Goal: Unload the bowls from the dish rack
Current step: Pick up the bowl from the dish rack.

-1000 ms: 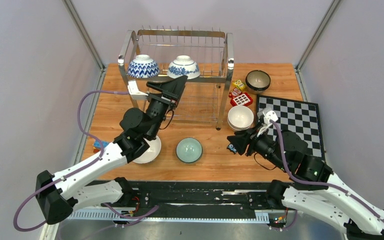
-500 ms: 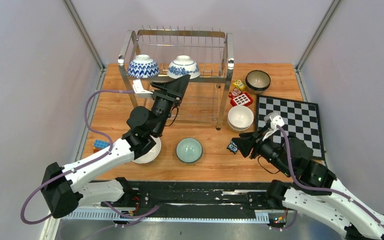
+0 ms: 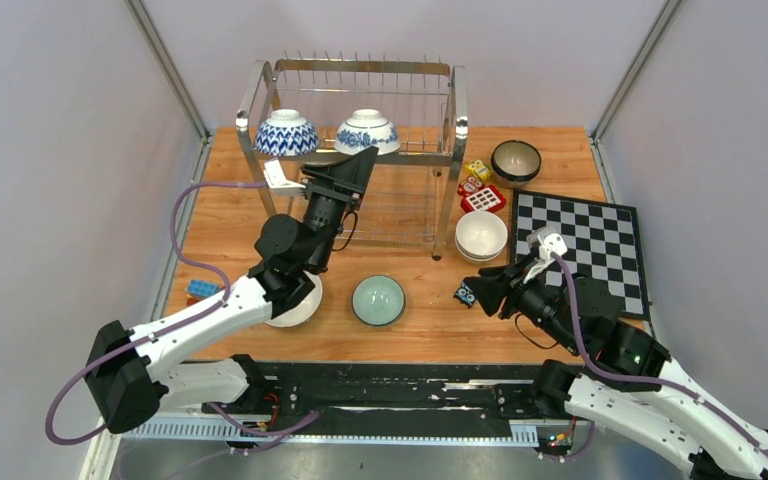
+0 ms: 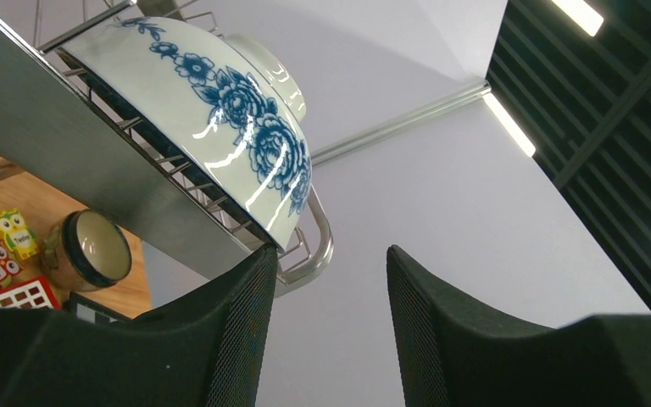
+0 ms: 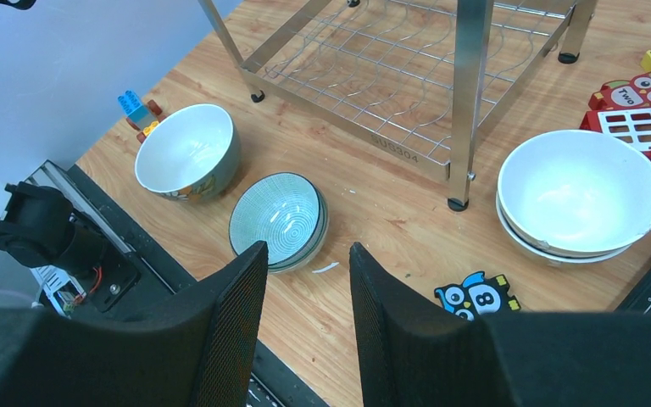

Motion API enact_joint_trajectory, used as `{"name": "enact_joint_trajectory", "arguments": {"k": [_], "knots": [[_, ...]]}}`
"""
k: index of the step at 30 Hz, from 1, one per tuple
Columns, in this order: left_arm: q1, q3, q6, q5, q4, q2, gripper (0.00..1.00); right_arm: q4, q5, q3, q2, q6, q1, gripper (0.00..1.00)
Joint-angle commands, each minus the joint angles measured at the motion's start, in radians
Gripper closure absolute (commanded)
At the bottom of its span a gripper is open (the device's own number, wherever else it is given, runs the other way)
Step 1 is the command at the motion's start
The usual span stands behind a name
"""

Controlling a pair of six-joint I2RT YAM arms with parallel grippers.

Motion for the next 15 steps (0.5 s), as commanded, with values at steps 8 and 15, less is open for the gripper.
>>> {"name": "enact_joint_trajectory", "arguments": {"k": [8, 15], "knots": [[0.019, -0.032, 0.049, -0.063, 0.128, 0.052, 0.42, 0.003, 0.021, -0.027, -0.023, -0.016, 0.010, 0.56], [0.021, -0.050, 0.054, -0.054, 0.249, 0.089, 0.52, 0.002, 0.022, -0.030, -0.026, -0.017, 0.010, 0.56]]}}
